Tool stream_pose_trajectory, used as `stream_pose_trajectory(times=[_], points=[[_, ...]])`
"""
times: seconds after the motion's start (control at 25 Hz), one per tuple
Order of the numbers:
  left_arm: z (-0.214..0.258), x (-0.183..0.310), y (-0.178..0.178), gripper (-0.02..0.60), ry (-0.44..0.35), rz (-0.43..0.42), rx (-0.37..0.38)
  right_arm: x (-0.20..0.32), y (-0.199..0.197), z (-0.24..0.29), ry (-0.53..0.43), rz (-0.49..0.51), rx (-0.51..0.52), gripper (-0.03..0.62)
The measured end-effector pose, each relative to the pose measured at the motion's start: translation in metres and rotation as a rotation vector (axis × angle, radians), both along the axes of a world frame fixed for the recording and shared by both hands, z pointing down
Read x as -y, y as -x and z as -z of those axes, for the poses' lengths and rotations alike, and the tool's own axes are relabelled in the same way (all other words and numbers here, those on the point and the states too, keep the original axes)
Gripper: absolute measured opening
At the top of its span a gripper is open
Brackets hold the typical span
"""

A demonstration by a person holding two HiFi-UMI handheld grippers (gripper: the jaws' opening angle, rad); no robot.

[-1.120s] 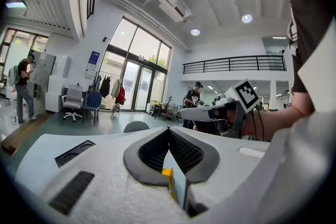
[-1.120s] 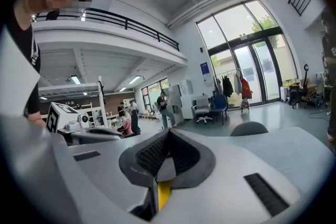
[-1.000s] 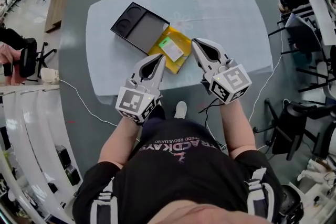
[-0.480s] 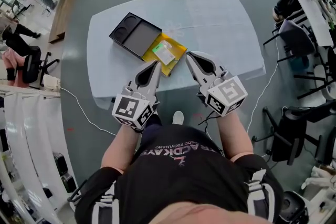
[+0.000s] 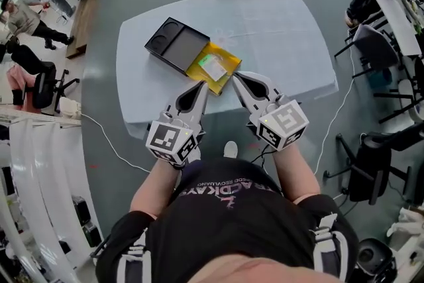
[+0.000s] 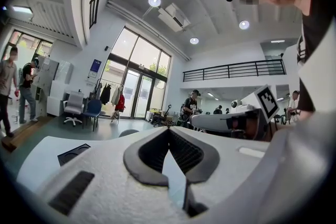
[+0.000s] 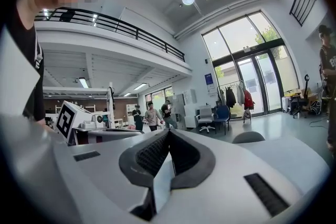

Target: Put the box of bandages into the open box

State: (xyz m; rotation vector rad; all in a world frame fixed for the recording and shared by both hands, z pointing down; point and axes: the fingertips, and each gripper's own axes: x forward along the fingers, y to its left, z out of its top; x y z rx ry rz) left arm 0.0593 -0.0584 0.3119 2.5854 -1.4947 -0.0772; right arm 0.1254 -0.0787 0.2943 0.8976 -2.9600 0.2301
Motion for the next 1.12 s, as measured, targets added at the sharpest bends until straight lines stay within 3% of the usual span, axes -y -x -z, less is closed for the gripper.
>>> stream_pose_trajectory(times=[0.56, 1.12], points=[[0.002, -0.017, 0.042, 0.015, 0.004, -0.113, 0.011, -0.023, 0.042, -0.006, 0.02, -0.103, -0.016, 0.011], [-0.007, -0.026, 0.065, 0.015, 0.007, -0.148, -0.014, -0.036, 0.06, -0.019, 0.039, -0.149, -0.055, 0.011]])
